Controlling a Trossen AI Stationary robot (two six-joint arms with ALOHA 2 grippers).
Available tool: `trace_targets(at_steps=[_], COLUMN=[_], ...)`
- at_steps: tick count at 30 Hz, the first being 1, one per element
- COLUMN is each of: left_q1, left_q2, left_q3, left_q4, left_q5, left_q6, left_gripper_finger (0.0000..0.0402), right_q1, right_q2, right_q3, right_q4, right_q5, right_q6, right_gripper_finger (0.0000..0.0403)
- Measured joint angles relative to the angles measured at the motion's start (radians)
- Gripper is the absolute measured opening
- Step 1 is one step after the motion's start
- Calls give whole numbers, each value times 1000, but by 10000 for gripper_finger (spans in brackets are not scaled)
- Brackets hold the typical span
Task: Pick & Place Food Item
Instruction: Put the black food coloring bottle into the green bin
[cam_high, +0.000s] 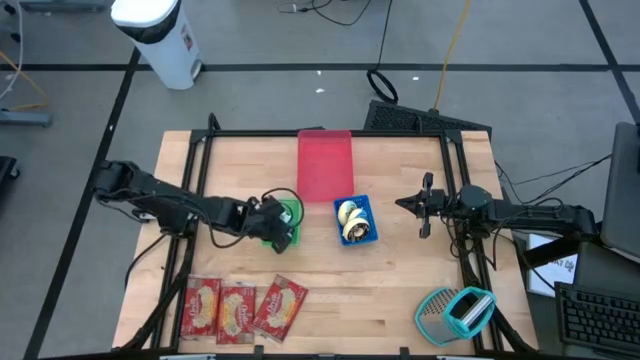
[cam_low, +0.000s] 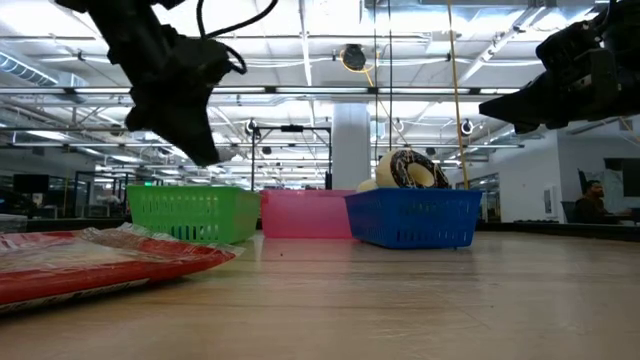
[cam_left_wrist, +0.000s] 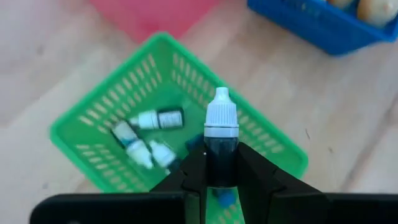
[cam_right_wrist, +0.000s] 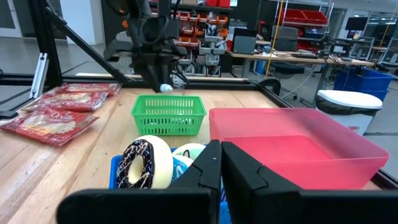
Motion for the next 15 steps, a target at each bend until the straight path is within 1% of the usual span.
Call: trace_targets(at_steps=[3, 5, 10, 15], left_q1=[5, 15, 27, 29], left_q2=[24, 50, 101, 116], left_q3=[0, -8, -17, -17], left_q4=[3, -3, 1, 11], left_q5=[-47, -53, -14, -4], left_q6=[-9, -23, -38, -44], left_gripper_finger=[56, 55, 56, 56], right_q1=[0, 0, 0, 0], right_q2=[0, 0, 0, 5], right_q3=[0, 0, 0, 0], right_q4=[0, -1, -1, -1], right_q5=[0, 0, 0, 0], right_q6=[0, 0, 0, 0], right_gripper_finger=[4, 4, 4, 4])
